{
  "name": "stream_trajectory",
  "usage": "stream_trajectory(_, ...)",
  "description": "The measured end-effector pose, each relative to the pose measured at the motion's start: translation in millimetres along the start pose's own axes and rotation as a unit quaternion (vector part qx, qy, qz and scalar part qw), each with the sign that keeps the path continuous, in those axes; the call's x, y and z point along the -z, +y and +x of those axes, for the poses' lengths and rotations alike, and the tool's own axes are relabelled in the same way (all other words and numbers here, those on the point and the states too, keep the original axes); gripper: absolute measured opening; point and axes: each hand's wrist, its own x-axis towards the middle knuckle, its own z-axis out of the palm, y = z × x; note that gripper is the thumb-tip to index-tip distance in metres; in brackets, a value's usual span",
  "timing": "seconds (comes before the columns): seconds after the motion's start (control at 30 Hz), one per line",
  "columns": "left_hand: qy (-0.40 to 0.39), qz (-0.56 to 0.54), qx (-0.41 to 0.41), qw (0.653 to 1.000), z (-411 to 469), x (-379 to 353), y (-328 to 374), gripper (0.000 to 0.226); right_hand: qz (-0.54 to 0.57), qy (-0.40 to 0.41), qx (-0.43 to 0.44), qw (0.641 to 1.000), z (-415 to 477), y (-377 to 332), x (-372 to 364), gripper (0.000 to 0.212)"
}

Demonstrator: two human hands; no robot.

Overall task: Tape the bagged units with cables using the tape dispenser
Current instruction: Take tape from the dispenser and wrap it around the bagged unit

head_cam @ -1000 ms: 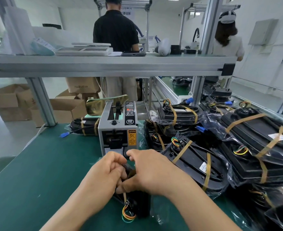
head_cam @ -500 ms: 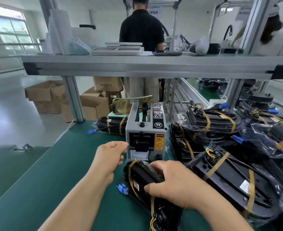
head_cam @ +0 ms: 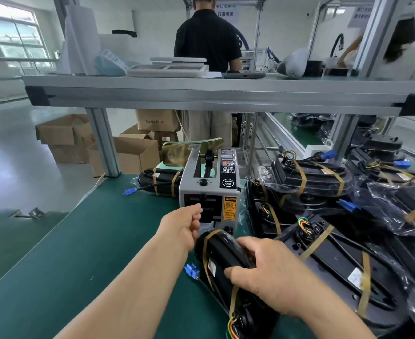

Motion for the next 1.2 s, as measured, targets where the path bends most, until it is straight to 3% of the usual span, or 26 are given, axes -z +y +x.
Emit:
stream_trajectory(0.23, 0.029, -0.063, 0.013, 0.998, 9.0, -13.4, 1.9, 0.008, 0.0, 0.015, 0.006, 1.0, -1.3, 2.6, 1.6, 0.026)
stream_trajectory(0.4, 0.068, -0.11, -0.053, 0.99, 1.5, -15.5, -2.4, 0.013, -0.01, 0.028, 0.015, 0.999, -2.0, 5.3, -0.2, 0.032)
stream_trajectory(0.53, -0.014, 0.024, -0.195, 0.98, -37.6, 13.2, -10.1, 0.026, -0.044, 0.052, 0.032, 0.997, -2.5, 8.0, -3.3, 0.039)
stream_trajectory(0.63, -0.095, 0.146, -0.239, 0.955, -66.3, 34.4, -18.2, 0.025, -0.08, 0.058, 0.036, 0.995, -0.1, 4.8, -3.2, 0.039)
stream_trajectory(0.93, -0.144, 0.098, -0.164, 0.971, -76.3, 46.9, -27.8, 0.018, -0.154, 0.131, 0.074, 0.976, 19.1, -25.8, -3.8, 0.011)
stream_trajectory(1.03, -0.15, 0.096, -0.162, 0.971, -75.7, 47.9, -27.5, 0.025, -0.167, 0.155, 0.091, 0.969, 20.8, -23.6, -11.5, 0.013)
stream_trajectory(1.2, -0.142, 0.168, -0.197, 0.955, -75.4, 49.8, -26.4, 0.023, -0.093, 0.157, 0.077, 0.98, 22.0, -15.5, -16.2, 0.015)
